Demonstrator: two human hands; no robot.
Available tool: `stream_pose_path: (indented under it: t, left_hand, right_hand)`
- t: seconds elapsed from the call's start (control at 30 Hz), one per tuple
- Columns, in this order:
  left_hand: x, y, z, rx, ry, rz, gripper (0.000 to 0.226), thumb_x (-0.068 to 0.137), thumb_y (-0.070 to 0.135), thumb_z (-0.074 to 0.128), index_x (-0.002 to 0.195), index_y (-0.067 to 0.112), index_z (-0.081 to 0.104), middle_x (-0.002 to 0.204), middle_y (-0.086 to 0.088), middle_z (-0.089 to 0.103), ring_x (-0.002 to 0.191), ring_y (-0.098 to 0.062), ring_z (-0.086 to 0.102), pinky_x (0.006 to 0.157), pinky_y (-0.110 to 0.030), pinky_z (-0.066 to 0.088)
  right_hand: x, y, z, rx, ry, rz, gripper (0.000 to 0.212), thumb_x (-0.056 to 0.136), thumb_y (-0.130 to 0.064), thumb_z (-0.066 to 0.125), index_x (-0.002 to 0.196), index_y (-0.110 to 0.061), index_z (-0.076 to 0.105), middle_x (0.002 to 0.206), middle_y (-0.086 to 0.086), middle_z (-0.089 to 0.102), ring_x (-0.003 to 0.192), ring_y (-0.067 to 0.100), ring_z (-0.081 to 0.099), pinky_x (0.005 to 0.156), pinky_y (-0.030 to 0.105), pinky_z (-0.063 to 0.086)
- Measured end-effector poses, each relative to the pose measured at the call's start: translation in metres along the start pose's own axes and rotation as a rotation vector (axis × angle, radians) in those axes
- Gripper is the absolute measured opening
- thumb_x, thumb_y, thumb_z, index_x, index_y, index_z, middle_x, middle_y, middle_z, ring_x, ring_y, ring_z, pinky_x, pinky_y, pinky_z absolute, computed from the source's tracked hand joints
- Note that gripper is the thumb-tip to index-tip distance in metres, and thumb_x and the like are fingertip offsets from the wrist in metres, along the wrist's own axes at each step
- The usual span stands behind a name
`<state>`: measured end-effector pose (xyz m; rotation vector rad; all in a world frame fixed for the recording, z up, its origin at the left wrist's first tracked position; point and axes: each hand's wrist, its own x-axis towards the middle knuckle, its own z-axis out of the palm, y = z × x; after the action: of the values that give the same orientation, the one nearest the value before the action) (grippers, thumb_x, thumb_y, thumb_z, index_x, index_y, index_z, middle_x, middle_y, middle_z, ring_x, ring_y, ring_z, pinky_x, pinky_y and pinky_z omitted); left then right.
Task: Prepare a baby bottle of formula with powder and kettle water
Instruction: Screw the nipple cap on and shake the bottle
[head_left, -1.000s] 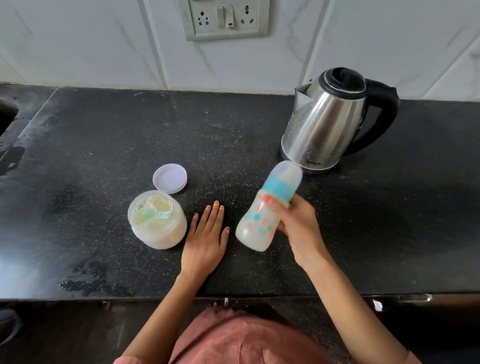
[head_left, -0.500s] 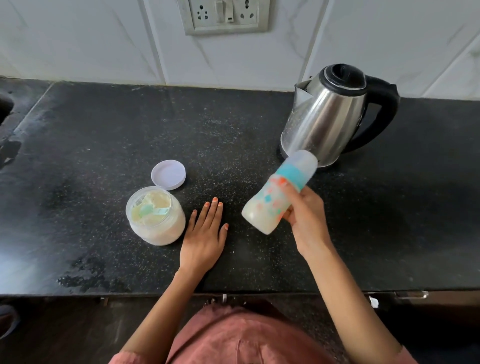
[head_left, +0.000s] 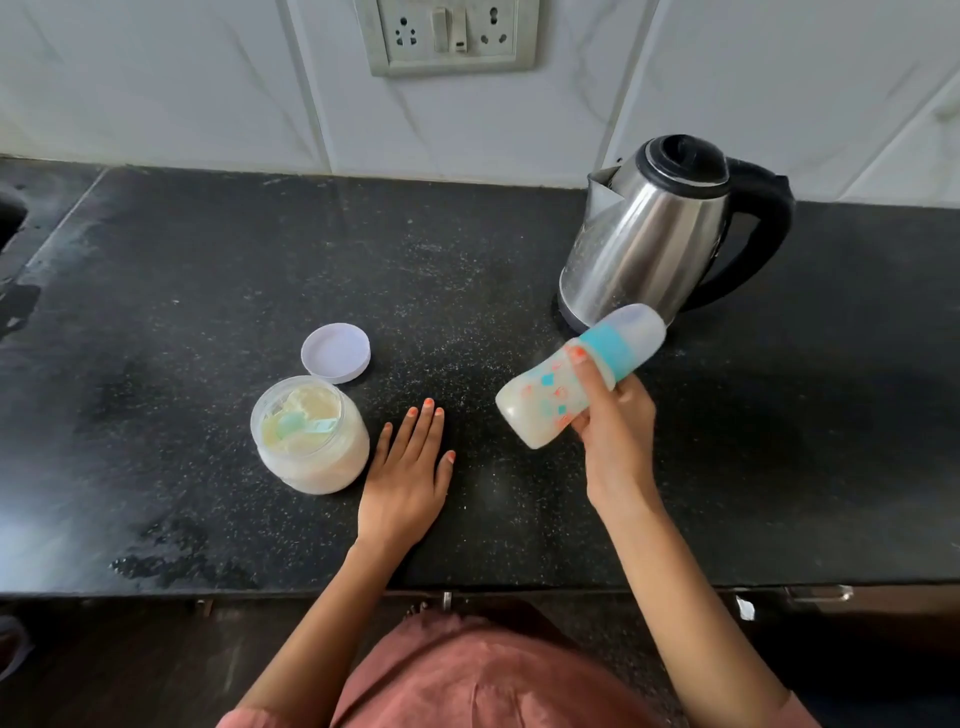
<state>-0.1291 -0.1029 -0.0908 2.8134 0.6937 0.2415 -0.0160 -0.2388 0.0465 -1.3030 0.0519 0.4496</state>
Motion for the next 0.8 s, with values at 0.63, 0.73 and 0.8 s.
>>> stream_pose_path:
  t: [0.63, 0.73, 0.8]
  left_hand:
    - [0.000, -0.001, 0.000, -0.009, -0.025, -0.011, 0.055, 0.092, 0.038, 0.027, 0.136, 0.009, 0.044, 0.144, -0.005, 0.041, 0.131, -0.022, 0.039, 0.105, -0.045, 0.022]
    - [0.000, -0.002, 0.001, -0.021, -0.020, -0.006, 0.055, 0.093, 0.038, 0.026, 0.137, 0.009, 0.042, 0.144, -0.005, 0.039, 0.132, -0.021, 0.037, 0.106, -0.044, 0.021]
    - [0.001, -0.002, 0.000, -0.032, -0.031, -0.002, 0.057, 0.092, 0.039, 0.024, 0.138, 0.010, 0.040, 0.146, -0.004, 0.036, 0.134, -0.021, 0.034, 0.108, -0.043, 0.018]
  right_hand:
    - [0.009, 0.069, -0.005, -0.637, -0.210, -0.395, 0.061, 0.060, -0.016, 0.085, 0.110, -0.027, 0.050, 0.103, -0.017, 0.057, 0.097, -0.003, 0.057, 0.083, 0.013, 0.049]
    - [0.013, 0.077, -0.007, -0.655, -0.214, -0.412, 0.062, 0.061, -0.018, 0.085, 0.115, -0.016, 0.054, 0.107, -0.007, 0.060, 0.101, 0.006, 0.058, 0.085, 0.018, 0.050]
    - [0.013, 0.079, -0.008, -0.652, -0.223, -0.416, 0.062, 0.061, -0.018, 0.085, 0.115, -0.017, 0.054, 0.107, -0.009, 0.059, 0.101, 0.003, 0.057, 0.085, 0.015, 0.049]
